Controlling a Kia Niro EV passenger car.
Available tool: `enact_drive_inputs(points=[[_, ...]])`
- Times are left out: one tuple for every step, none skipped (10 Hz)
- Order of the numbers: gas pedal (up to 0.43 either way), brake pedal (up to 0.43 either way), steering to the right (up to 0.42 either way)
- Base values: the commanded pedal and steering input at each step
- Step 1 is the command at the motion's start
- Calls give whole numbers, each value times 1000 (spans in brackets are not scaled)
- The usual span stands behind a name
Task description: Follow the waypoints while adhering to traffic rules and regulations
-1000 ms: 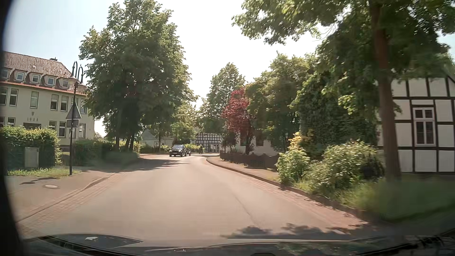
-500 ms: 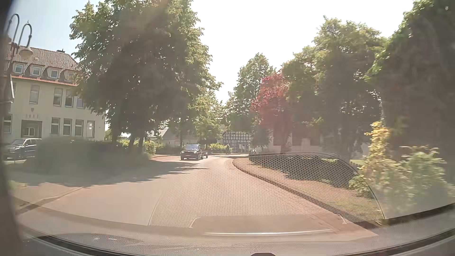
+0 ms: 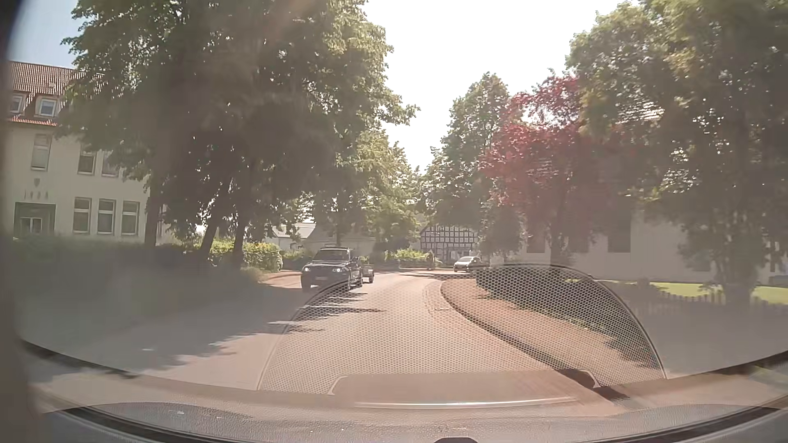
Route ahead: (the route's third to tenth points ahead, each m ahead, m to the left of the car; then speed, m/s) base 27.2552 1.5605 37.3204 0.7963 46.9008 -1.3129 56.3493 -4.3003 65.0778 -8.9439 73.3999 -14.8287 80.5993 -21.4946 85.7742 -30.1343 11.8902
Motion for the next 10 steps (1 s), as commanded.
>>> enact_drive_inputs(points=[[110, 0, -40], [110, 0, -35], [110, 0, -31], [110, 0, -27], [110, 0, -21], [110, 0, -15], [110, 0, -12], [110, 0, -11], [118, 0, -3], [118, 0, 2]])
